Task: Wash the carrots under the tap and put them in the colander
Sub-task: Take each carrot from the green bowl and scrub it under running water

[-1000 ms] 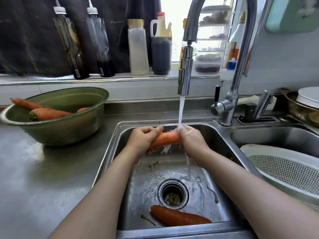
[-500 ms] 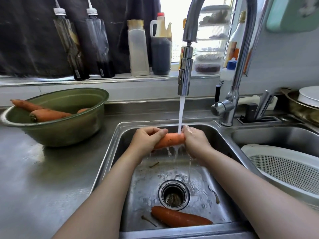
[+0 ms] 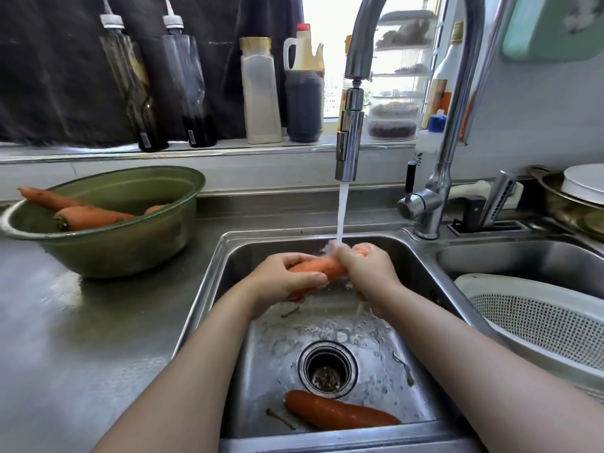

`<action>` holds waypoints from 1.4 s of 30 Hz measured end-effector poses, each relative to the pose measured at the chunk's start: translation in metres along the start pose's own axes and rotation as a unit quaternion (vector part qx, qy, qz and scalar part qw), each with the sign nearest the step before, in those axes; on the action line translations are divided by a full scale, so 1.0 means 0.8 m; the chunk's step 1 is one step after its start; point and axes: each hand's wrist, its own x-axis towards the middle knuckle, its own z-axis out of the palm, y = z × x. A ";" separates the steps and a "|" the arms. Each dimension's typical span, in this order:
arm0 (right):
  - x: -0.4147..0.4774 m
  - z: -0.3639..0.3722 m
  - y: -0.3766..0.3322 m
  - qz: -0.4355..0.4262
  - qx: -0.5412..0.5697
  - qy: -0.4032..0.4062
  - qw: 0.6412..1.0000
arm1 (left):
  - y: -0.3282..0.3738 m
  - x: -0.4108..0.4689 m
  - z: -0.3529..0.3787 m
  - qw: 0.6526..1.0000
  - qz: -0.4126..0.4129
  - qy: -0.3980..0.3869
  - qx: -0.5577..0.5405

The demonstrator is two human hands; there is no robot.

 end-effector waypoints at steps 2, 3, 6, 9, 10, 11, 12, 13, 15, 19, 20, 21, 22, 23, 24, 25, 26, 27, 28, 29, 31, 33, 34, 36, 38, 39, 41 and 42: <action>0.005 0.002 -0.002 -0.020 -0.014 0.051 0.998 | 0.003 0.001 0.006 1.000 -0.001 0.003 0.014; 0.007 0.001 -0.003 -0.027 -0.032 0.058 0.997 | 0.003 0.002 0.008 1.000 -0.003 0.005 0.014; 0.011 -0.004 0.004 -0.014 -0.035 -0.025 0.999 | 0.003 0.003 0.007 1.000 -0.018 0.019 -0.005; 0.008 -0.010 0.013 0.007 -0.004 -0.119 0.993 | 0.004 0.001 0.003 0.999 -0.023 0.034 -0.007; 0.006 -0.010 0.012 0.004 -0.002 -0.119 0.993 | 0.005 0.000 0.004 0.999 -0.019 0.039 0.006; 0.005 -0.009 0.011 0.000 0.002 -0.106 0.994 | 0.005 0.000 0.007 0.998 -0.015 0.047 0.025; 0.004 -0.007 0.007 -0.004 0.003 -0.084 0.996 | 0.005 0.001 0.011 0.997 -0.011 0.057 0.049; 0.005 -0.005 0.005 -0.010 -0.001 -0.054 0.999 | 0.004 0.003 0.015 0.996 -0.009 0.063 0.066; 0.012 -0.004 0.005 -0.030 -0.021 0.006 0.999 | 0.004 0.006 0.025 0.996 -0.002 0.051 0.073; 0.020 -0.010 0.011 -0.079 -0.042 0.012 0.996 | 0.007 0.009 0.045 0.993 0.003 0.053 0.104; 0.018 -0.011 0.011 -0.087 -0.035 0.000 0.996 | 0.009 0.009 0.048 0.988 0.004 0.075 0.132; 0.017 -0.012 0.011 -0.093 -0.031 -0.008 0.995 | 0.011 0.010 0.051 0.983 0.003 0.099 0.155; 0.017 -0.012 0.010 -0.096 -0.030 -0.013 0.995 | 0.013 0.011 0.051 0.979 -0.003 0.117 0.165; 0.018 -0.012 0.010 -0.096 -0.033 -0.014 0.995 | 0.014 0.012 0.051 0.981 -0.012 0.119 0.152; 0.019 -0.012 0.011 -0.095 -0.037 -0.011 0.995 | 0.014 0.011 0.048 0.988 -0.021 0.097 0.122; 0.022 -0.013 0.011 -0.093 -0.039 -0.005 0.995 | 0.014 0.009 0.044 0.994 -0.026 0.054 0.092; 0.024 -0.015 0.012 -0.090 -0.039 0.000 0.995 | 0.015 0.006 0.040 0.997 -0.032 -0.001 0.071; 0.025 -0.016 0.012 -0.084 -0.040 0.003 0.996 | 0.014 0.004 0.036 0.996 -0.037 -0.048 0.061; 0.026 -0.018 0.012 -0.079 -0.047 0.003 0.996 | 0.013 0.002 0.035 0.995 -0.041 -0.078 0.053; 0.025 -0.019 0.012 -0.074 -0.056 0.002 0.996 | 0.013 0.001 0.038 0.994 -0.041 -0.084 0.051; 0.023 -0.020 0.011 -0.067 -0.068 -0.010 0.995 | 0.017 0.001 0.049 0.997 -0.028 -0.034 0.065; 0.019 -0.019 0.007 -0.068 -0.062 -0.028 0.995 | 0.022 0.006 0.059 0.996 -0.019 0.044 0.081; 0.017 -0.018 0.004 -0.070 -0.056 -0.035 0.995 | 0.024 0.008 0.062 0.995 -0.025 0.070 0.070; 0.017 -0.018 0.005 -0.075 -0.048 -0.041 0.995 | 0.024 0.008 0.058 0.996 -0.044 0.059 0.041; 0.017 -0.019 0.006 -0.083 -0.050 -0.046 0.994 | 0.018 0.007 0.049 0.998 -0.048 -0.020 0.024; 0.017 -0.020 0.007 -0.082 -0.049 -0.051 0.994 | 0.015 0.004 0.044 0.997 -0.049 -0.059 0.015; 0.017 -0.021 0.005 -0.073 -0.040 -0.061 0.995 | 0.012 0.002 0.037 0.993 -0.058 -0.106 0.001; 0.017 -0.022 0.004 -0.070 -0.031 -0.065 0.995 | 0.011 0.003 0.037 0.992 -0.061 -0.110 -0.004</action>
